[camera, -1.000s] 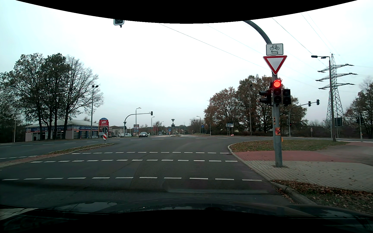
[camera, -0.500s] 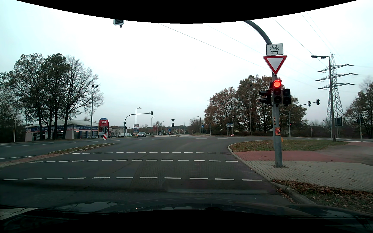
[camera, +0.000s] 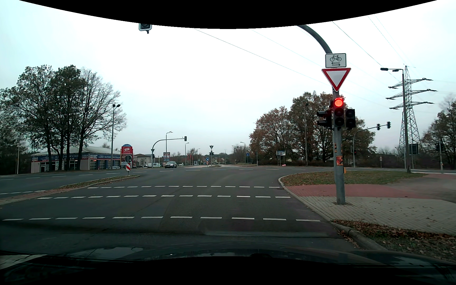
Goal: Follow the waypoints while adhering to traffic rules and regulations
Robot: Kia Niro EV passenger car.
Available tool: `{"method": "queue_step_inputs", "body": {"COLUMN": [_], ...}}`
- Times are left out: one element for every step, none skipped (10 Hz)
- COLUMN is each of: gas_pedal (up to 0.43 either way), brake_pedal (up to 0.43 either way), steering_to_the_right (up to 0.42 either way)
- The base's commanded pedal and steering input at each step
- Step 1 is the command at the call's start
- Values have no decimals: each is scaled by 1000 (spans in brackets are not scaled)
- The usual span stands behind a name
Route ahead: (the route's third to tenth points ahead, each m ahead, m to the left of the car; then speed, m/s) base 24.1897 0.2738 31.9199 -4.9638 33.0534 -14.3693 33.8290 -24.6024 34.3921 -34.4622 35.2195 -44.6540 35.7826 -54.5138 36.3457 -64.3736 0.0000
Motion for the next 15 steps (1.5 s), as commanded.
{"method": "queue_step_inputs", "body": {"gas_pedal": [0, 0, 0, 0, 0, 0, 0, 0, 0, 0, 0, 0, 0, 0, 0], "brake_pedal": [366, 366, 366, 366, 366, 366, 360, 366, 366, 366, 360, 360, 360, 366, 366], "steering_to_the_right": [4, 4, 4, 4, 3, 4, 3, 3, 4, 3, 4, 3, 4, 4, 4]}}
